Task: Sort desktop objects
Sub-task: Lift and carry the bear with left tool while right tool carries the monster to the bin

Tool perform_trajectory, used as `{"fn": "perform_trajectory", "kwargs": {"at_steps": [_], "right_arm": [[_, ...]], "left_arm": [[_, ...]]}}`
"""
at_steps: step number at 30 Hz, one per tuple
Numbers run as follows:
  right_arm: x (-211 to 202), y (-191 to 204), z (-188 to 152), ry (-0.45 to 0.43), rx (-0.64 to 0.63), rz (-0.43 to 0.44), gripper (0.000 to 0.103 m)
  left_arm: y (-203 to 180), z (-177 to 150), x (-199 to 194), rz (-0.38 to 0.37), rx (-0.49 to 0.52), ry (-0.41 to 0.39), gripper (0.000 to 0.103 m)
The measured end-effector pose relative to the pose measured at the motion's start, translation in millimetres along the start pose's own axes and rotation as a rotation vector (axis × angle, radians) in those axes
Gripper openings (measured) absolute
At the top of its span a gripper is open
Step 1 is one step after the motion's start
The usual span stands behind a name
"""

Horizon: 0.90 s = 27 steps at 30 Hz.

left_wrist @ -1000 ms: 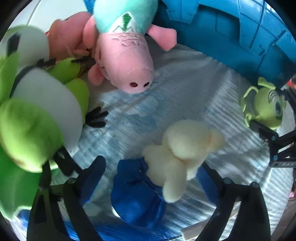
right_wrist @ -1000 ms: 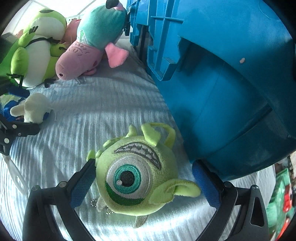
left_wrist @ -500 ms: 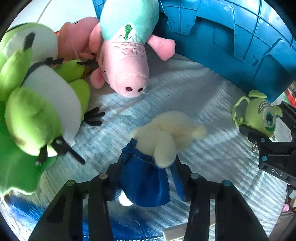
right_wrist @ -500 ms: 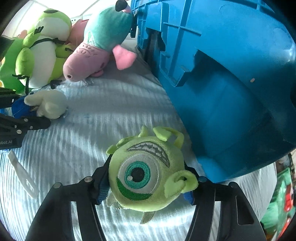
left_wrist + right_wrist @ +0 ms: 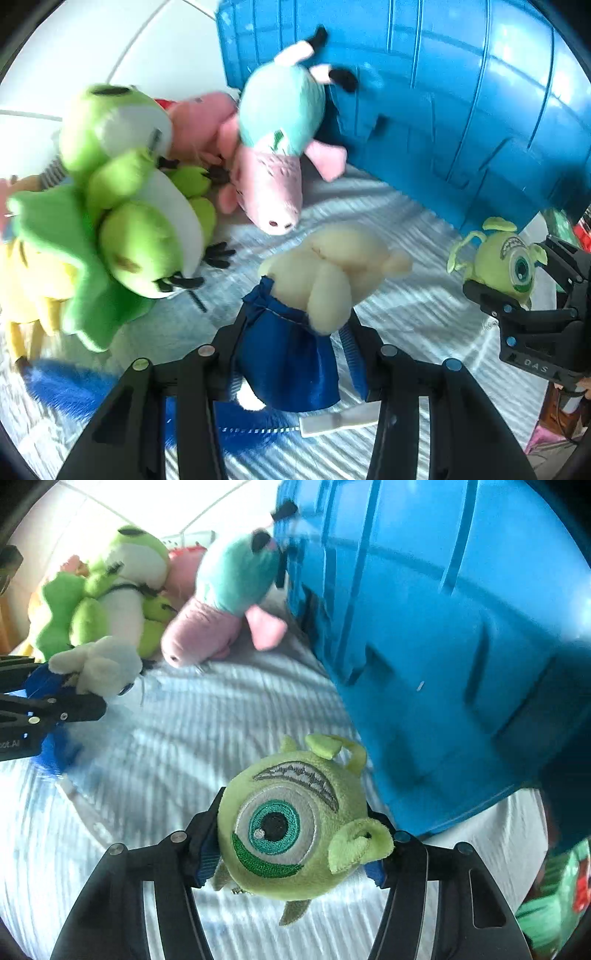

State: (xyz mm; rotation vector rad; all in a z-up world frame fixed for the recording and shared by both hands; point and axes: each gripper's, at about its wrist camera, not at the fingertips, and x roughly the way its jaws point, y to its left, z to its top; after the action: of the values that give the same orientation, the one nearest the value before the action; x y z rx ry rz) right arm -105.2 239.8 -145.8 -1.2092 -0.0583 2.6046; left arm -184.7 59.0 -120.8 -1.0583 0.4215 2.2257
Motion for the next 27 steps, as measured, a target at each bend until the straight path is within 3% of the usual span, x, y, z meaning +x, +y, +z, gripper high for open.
{"fn": "perform_trajectory", "kwargs": {"at_steps": [5,16,27], "right_arm": [[-33,-2,18,-0.066,-0.01,0.052,0.061],[-151,0,75,-0.264,-0.017,0.192,0.061],[-252,-47,131,-0.45,0.006,0.216,0.061]], "left_arm": [[-5,14,-35,0.038,-0.037,-0.058,0.045],[-15,46,-133,0.125,-0.067,-0.225,0.045],[-53,131,-189,0.114,0.0,-0.382,0.045]]}}
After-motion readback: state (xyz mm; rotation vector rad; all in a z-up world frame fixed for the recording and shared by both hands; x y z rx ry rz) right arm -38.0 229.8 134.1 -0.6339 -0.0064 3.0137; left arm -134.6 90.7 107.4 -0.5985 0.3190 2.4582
